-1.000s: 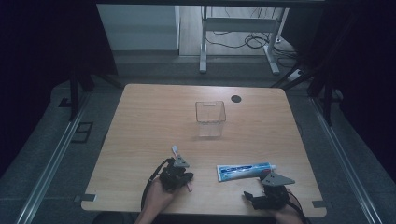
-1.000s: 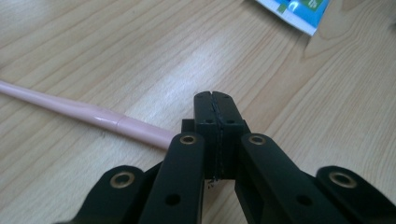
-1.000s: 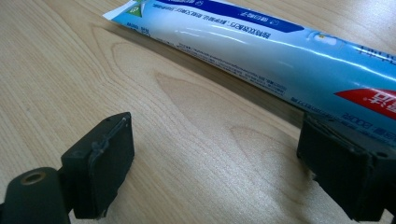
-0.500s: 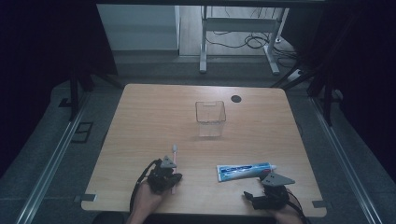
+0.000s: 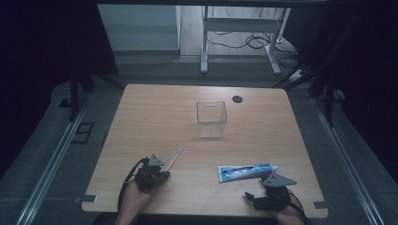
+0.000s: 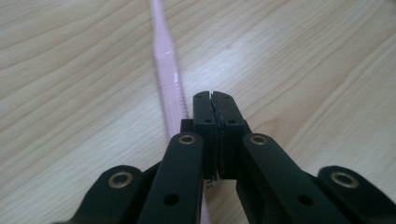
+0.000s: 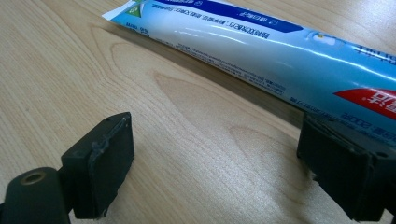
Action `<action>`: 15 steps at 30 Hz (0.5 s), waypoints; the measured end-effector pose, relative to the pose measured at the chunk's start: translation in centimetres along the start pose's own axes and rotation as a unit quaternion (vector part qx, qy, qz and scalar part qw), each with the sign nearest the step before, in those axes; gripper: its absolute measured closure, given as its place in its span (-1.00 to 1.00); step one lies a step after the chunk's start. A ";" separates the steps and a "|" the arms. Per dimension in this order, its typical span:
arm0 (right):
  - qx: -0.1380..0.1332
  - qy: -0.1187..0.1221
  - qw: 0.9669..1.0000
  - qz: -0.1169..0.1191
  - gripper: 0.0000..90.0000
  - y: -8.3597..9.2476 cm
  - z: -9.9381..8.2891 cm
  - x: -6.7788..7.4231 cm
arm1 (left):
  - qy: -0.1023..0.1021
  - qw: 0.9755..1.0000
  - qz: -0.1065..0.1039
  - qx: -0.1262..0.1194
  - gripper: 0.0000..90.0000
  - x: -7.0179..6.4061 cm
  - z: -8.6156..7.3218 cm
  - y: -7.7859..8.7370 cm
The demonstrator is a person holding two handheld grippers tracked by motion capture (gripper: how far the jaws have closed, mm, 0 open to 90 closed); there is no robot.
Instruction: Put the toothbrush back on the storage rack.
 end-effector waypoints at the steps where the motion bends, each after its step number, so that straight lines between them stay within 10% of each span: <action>1: 0.000 0.000 1.000 0.000 -0.76 0.0 0.0 0.0 | 0.001 1.000 0.001 0.002 0.99 0.3 0.0 0.1; 15: 0.000 -0.001 1.000 -0.001 -0.76 0.0 0.0 0.0 | -0.005 0.999 0.001 0.036 0.80 0.9 2.2 1.3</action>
Point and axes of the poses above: each handheld gripper's, and its own axes: y roughly backward along the jaws, z roughly out of its top, x roughly to its left, the point moved 3 cm from there along -y, roughly forward along the jaws, and after that the axes turned 13 degrees about y, right-handed, at the moved point
